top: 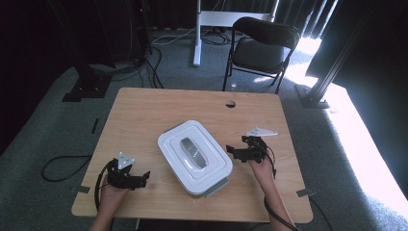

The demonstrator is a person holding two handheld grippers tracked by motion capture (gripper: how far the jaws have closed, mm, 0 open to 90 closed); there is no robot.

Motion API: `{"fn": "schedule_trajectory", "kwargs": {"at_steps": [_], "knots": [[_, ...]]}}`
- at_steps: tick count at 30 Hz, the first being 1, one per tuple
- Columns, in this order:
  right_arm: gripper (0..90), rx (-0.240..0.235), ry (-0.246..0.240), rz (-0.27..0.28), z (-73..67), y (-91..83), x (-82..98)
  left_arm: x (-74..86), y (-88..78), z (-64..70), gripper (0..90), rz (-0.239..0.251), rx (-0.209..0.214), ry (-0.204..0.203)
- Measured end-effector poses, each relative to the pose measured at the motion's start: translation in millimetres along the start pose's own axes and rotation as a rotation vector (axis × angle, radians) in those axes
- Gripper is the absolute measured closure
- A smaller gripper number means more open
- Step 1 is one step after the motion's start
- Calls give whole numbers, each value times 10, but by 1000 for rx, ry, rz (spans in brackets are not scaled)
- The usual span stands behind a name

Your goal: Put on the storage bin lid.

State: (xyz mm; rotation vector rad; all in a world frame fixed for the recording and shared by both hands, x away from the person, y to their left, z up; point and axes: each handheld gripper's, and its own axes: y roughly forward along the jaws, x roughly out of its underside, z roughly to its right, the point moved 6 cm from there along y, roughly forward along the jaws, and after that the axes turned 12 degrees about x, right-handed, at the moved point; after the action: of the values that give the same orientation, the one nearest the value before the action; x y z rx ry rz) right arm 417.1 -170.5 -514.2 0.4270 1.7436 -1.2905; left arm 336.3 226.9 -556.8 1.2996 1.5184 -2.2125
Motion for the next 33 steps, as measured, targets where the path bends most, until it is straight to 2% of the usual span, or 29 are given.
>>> {"fn": "schedule_trajectory", "kwargs": {"at_steps": [5,10,16,24,25,27,29,33], "knots": [[130,1,-4,-42,-32,150,119,-93,101,111,1,-7,0,27],[130,-30,-6,-73,-119,263,208,-189,215,210,1,-13,15,50],[130,-67,-10,-89,-193,333,276,-301,301,281,1,4,3,70],[145,-94,-5,-88,-241,334,309,-412,394,319,1,2,11,74],[152,-119,2,-76,-250,322,318,-429,410,327,1,1,12,76],[160,-141,15,-83,-258,315,334,-461,440,332,1,-14,0,91],[165,-166,24,-91,-264,308,354,-485,455,318,1,-14,3,89],[172,-164,19,-76,-261,282,366,-529,482,287,1,-20,3,85]]}}
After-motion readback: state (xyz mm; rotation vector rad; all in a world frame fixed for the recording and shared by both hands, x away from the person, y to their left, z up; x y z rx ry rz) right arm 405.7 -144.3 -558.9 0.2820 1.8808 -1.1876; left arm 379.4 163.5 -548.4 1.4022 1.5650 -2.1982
